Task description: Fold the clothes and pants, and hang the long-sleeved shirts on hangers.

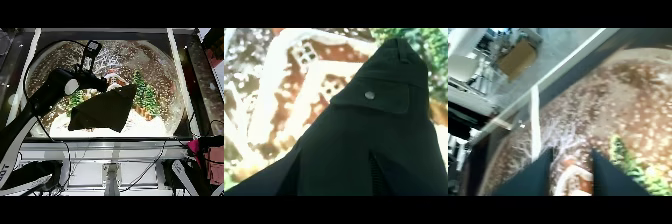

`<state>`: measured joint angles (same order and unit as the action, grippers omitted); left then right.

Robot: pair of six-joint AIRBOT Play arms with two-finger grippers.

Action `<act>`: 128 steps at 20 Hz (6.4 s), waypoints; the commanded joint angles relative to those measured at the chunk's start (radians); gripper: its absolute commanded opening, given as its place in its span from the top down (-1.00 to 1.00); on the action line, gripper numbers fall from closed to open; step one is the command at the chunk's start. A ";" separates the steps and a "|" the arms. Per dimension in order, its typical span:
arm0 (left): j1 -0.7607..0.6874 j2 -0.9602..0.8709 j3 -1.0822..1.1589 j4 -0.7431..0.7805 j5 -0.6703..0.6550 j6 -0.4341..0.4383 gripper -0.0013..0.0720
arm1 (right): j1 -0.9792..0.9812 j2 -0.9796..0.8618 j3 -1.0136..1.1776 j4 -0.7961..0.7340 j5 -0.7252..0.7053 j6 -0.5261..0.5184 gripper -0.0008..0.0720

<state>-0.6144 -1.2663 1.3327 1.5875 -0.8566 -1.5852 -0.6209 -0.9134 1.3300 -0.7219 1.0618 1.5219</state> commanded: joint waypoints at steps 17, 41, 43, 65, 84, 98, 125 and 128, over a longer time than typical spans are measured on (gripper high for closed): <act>-0.382 -0.194 -0.048 -0.144 -0.454 0.853 -0.44 | 0.228 -0.400 -0.016 0.211 0.428 -0.391 -0.42; -0.483 -0.225 -0.034 0.219 -0.158 0.602 0.90 | 0.249 -0.396 -0.016 0.184 0.359 -0.390 -0.42; -0.488 -0.128 -0.034 0.218 -0.158 0.601 0.90 | 0.249 -0.396 -0.016 0.172 0.360 -0.390 -0.42; -0.475 -0.235 -0.036 0.089 -0.223 0.751 0.60 | 0.248 -0.396 -0.016 0.167 0.357 -0.386 -0.42; -0.534 -0.294 -0.036 -0.365 -0.156 1.070 -0.10 | 0.246 -0.397 0.133 -0.052 0.202 -0.262 -0.73; -0.539 -0.378 -0.036 -0.203 0.001 1.065 0.71 | 0.247 -0.397 0.182 -0.068 0.221 -0.250 -0.73; 0.393 -0.232 -0.036 0.003 0.837 0.246 -0.43 | 0.248 -0.397 0.182 -0.055 0.272 -0.247 0.17; 0.365 -0.224 -0.036 -0.006 0.833 0.246 -0.40 | 0.248 -0.397 0.182 -0.036 0.240 -0.247 0.17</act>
<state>-0.2451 -1.4803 1.2957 1.6176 -0.0578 -1.3327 -0.3740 -1.3102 1.5108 -0.7731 1.3354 1.2751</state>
